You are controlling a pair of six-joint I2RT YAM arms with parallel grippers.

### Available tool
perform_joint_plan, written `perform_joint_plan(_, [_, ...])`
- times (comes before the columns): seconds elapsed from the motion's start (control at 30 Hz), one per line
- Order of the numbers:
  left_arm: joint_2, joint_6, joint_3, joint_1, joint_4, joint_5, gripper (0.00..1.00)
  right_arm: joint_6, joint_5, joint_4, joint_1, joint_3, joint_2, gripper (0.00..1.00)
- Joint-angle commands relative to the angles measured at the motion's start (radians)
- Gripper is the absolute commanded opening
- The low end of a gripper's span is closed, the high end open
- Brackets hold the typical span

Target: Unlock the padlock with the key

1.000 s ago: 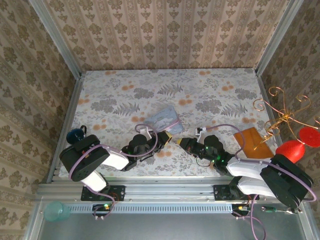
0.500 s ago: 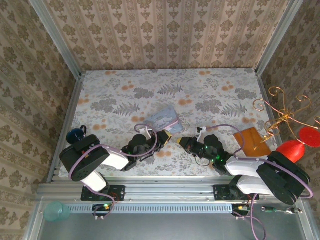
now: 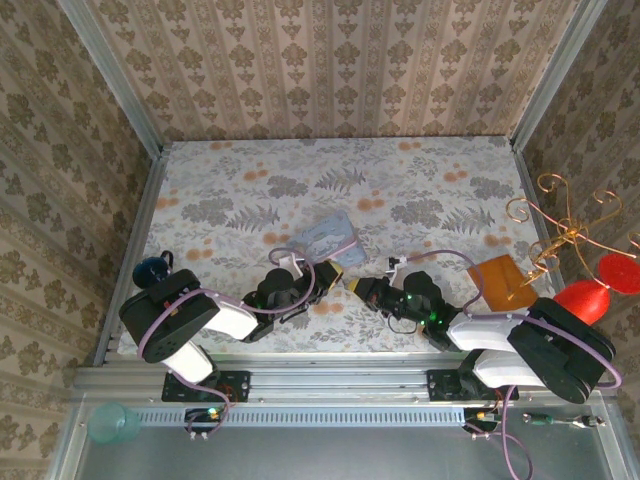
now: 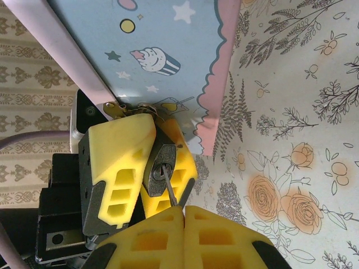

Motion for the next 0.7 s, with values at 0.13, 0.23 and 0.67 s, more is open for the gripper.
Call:
perform_joint_plan(0.13, [0.001, -0.014, 0.019, -0.033, 0.101, 0.06, 0.0, -0.01, 0.022, -0.026, -0.024, 0.031, -0.031, 0.0])
perform_joint_plan(0.23, [0.003, -0.011, 0.023, -0.038, 0.104, 0.066, 0.0, -0.01, 0.023, -0.04, -0.03, 0.035, -0.034, 0.0])
perform_joint_plan(0.67, [0.004, 0.008, 0.045, -0.056, 0.075, 0.082, 0.0, -0.001, 0.005, -0.01, -0.044, 0.052, -0.001, 0.0])
